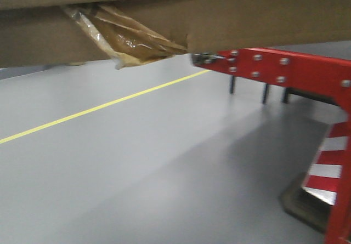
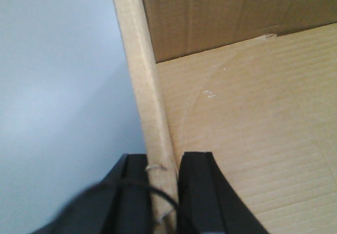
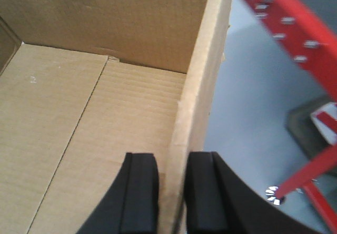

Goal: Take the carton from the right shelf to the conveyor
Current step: 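Carry the carton with both grippers over the grey conveyor belt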

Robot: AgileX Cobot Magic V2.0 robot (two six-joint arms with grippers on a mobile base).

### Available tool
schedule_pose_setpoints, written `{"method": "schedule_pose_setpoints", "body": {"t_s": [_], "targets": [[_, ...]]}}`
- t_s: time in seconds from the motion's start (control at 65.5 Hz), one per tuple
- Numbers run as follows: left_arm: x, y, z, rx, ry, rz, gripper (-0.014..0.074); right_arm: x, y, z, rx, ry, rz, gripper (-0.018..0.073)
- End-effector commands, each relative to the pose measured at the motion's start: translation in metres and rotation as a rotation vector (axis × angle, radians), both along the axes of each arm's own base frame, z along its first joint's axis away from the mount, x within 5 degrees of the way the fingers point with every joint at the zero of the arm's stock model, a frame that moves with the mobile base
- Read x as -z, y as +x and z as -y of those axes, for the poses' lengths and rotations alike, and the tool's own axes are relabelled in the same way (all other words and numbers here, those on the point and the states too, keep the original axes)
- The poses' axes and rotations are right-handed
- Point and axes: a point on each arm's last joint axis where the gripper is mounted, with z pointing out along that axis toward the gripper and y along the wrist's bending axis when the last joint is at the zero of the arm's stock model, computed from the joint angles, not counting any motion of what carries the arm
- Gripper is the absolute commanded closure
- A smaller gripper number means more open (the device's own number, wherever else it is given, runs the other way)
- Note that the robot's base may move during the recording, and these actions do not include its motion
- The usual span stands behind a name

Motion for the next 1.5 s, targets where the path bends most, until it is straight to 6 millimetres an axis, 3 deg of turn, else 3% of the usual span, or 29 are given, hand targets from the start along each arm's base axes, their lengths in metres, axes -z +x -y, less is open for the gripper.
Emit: {"method": "schedule_pose_setpoints", "body": {"t_s": [0.0, 0.885, 1.48], "targets": [[-0.005, -0.004, 0.003, 0.035, -0.02, 0.025, 0.0613, -0.011, -0.001, 0.0, -0.005, 0.044, 0.091, 0.0619], [-0.012, 0.001, -0.013, -0.054, 0.146, 0.122, 0.0613, -0.011, -0.001, 0.0, -0.005, 0.044, 0.091, 0.0619], [-0.012, 0.001, -0.013, -0.056, 0.15, 0.125, 0.0613, -0.011, -0.001, 0.0, -0.005, 0.044, 0.091, 0.0619]]}}
